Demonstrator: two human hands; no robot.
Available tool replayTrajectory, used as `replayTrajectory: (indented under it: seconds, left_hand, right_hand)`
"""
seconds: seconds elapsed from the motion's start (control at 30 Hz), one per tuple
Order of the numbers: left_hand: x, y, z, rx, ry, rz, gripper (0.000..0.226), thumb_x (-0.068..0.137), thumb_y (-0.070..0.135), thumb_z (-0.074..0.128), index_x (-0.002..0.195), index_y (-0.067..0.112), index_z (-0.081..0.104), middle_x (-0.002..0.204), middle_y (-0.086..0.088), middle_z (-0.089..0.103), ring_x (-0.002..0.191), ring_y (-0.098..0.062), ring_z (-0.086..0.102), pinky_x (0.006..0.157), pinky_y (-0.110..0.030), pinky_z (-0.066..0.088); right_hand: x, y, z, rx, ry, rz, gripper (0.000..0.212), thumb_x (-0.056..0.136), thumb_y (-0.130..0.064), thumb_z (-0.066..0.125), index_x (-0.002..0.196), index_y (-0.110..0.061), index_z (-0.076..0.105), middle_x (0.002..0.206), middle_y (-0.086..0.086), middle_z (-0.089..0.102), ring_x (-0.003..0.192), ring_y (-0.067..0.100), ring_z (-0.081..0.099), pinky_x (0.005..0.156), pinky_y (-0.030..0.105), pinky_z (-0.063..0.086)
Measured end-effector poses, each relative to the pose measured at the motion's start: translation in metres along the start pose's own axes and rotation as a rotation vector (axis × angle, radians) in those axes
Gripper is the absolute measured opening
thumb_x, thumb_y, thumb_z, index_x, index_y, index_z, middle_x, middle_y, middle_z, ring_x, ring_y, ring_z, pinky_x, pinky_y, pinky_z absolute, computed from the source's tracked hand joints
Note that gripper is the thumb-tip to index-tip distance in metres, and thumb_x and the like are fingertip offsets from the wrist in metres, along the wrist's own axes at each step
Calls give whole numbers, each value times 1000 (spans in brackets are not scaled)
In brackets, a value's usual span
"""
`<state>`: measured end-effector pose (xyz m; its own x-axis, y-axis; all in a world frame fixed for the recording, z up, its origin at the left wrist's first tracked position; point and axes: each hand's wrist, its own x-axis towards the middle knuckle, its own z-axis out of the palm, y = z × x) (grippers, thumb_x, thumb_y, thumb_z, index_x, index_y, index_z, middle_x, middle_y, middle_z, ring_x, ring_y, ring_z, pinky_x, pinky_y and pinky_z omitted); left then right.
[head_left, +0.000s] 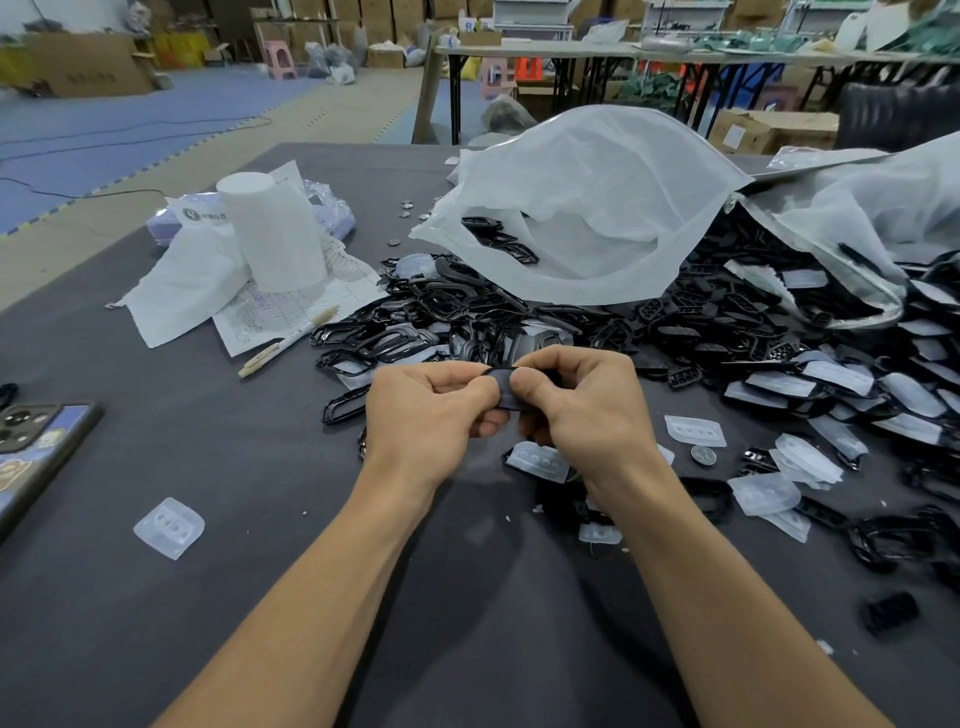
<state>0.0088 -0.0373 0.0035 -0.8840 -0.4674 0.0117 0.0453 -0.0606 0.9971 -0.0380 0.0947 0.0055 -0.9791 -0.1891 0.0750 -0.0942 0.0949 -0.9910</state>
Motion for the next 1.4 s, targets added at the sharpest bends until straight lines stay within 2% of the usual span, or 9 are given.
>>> replayTrajectory:
  seconds: [0.17,0.5,0.63,0.73,0.83,1.0,1.13,1.23,1.4]
  left_hand:
    - [0,-3,-4,139,-42,82,17,85,8,76,75,20,83,69,-7,77,56,-16,70,58,-27,61]
    - [-3,2,-6,87,-134,63,23,95,-3,69,83,14,78,67,-7,77,56,-14,72,55,-21,57]
    - [-4,8,-8,-66,-155,-75,23,98,4,63,82,8,79,75,-13,78,63,-23,76,57,-26,60]
    - [-2,11,-11,-149,-218,-177,24,83,5,59,77,8,82,85,-19,79,70,-28,77,62,-30,62]
    - [-1,9,-12,-78,-244,-181,29,82,-1,54,81,8,82,90,-19,79,73,-25,78,64,-29,62]
    - [0,5,-12,39,-221,-116,28,91,-2,68,74,16,83,79,-11,79,66,-16,75,60,-21,58]
    - [-2,5,-11,70,-218,-99,31,90,-4,68,74,17,84,76,-9,79,64,-12,74,59,-19,57]
    - [-1,6,-11,25,-171,-113,30,89,-10,67,73,12,82,70,-10,76,58,-12,72,55,-18,56]
    - [2,5,-11,4,-145,-118,20,89,-11,67,85,6,77,68,-8,76,57,-14,72,54,-20,57]
  right_hand:
    - [1,1,-1,-6,-22,-17,29,91,-2,71,69,-21,77,57,2,66,46,17,57,51,30,50]
    - [0,2,-4,13,-22,-23,14,85,-13,79,72,-17,78,57,8,64,47,20,55,54,31,49]
    - [0,1,-5,11,1,-25,13,84,-11,79,72,-16,78,56,10,63,47,21,55,54,33,51]
    - [0,0,-6,3,6,-11,13,84,-11,79,73,-18,78,56,9,63,47,20,57,51,30,50]
    - [0,0,-6,-11,-1,2,14,84,-12,78,72,-19,78,57,5,65,47,18,58,51,27,50]
    - [0,2,-7,-29,-15,-13,8,80,-16,78,73,-19,79,59,7,67,48,18,59,55,31,52]
    - [-2,1,-6,-30,-34,2,5,79,-18,77,74,-19,78,60,5,67,49,17,60,56,35,54]
    - [-2,-1,-4,25,-77,41,10,82,-10,73,77,-17,79,62,5,68,51,17,60,51,29,48]
    - [-1,-3,-6,85,-64,61,22,88,9,65,83,-10,76,60,12,68,50,22,61,44,25,47]
